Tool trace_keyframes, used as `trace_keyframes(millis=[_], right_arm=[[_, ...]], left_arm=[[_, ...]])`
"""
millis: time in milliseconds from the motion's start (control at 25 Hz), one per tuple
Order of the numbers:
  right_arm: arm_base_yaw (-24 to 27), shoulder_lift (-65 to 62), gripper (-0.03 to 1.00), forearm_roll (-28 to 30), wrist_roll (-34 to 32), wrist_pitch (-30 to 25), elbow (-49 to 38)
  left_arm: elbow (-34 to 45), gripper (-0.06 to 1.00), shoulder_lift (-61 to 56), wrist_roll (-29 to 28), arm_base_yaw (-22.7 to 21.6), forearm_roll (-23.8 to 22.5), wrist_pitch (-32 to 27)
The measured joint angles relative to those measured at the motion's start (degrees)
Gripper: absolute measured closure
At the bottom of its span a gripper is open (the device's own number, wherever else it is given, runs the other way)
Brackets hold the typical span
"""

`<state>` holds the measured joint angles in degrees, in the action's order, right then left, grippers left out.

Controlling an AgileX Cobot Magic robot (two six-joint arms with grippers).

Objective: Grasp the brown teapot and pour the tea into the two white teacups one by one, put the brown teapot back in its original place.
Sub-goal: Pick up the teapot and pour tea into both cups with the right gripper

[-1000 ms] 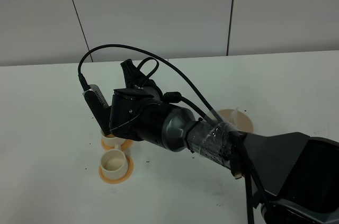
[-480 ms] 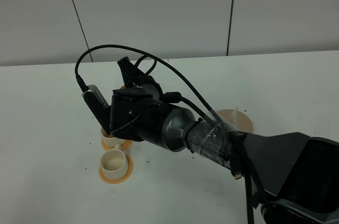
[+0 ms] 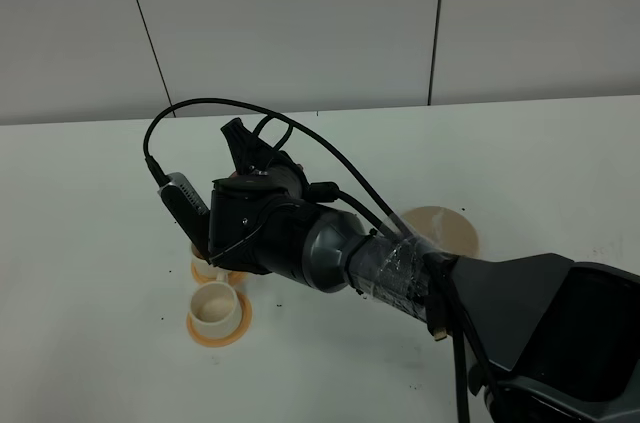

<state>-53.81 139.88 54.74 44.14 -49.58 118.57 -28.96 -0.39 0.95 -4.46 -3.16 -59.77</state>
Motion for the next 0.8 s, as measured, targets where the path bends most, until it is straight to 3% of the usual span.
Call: trace_keyframes(millis=[800], right_arm=[[0.0, 0.0, 0.88, 1.9, 0.0, 0.2, 0.0]], left_arm=[[0.0, 0.57, 0.0, 0.0, 0.0, 0.0, 0.0]])
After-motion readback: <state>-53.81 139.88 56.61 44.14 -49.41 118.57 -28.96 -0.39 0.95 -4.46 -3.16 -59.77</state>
